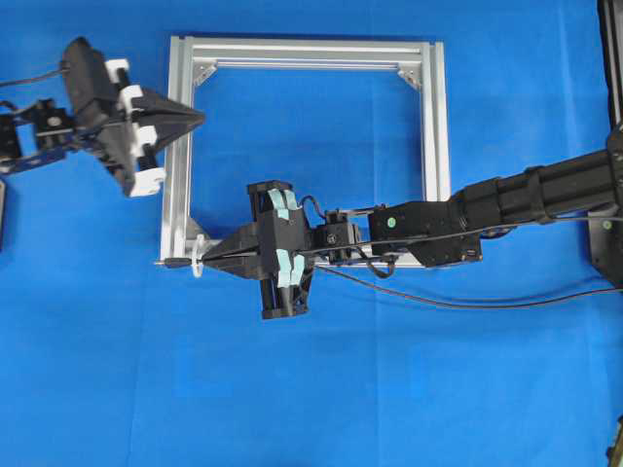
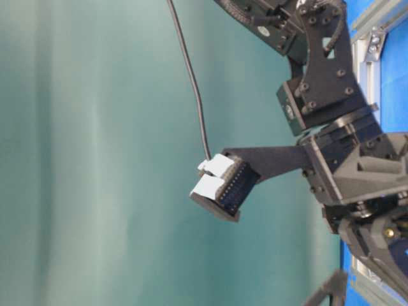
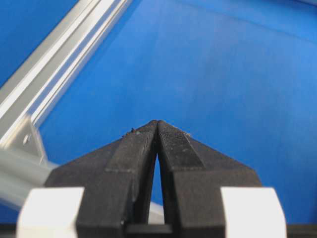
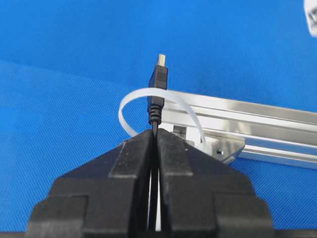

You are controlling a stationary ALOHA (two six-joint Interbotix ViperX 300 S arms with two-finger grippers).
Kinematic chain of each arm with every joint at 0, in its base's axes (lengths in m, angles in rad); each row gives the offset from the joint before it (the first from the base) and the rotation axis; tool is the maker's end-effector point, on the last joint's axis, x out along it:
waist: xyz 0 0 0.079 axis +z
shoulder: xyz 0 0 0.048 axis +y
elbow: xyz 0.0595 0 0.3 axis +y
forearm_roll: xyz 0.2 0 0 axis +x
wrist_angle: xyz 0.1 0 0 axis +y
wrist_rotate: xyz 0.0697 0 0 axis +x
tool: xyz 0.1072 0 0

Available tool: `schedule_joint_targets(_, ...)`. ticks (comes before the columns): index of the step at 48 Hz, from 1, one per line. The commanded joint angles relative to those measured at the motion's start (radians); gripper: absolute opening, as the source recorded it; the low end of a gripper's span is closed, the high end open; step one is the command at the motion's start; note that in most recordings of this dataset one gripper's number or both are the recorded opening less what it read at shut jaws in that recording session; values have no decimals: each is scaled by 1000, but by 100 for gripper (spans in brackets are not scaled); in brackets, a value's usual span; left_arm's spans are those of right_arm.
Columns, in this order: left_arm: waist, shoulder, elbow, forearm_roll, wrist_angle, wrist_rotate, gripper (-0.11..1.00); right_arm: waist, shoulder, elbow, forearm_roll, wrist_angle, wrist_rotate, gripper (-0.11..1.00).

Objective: Insert the wire through the string loop located on the left side.
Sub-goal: 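Move the left gripper down and open it beside the protruding plug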

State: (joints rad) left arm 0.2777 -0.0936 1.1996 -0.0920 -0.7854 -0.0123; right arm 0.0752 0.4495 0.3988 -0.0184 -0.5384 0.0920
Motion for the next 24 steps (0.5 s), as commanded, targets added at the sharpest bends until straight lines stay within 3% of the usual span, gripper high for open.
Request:
schedule_joint_targets(1,0,-49,31,2,-11,0,0,-3,-23,-15,2,-3,2,-1)
schedule_joint_targets(11,8,-120,110,2,-12,-2,0,-3,-23,-15,3,-3,2,-1)
schedule_joint_targets(24,9,-167,143,3,2,-2,0,-5,-23,-14,2,-2,2,0)
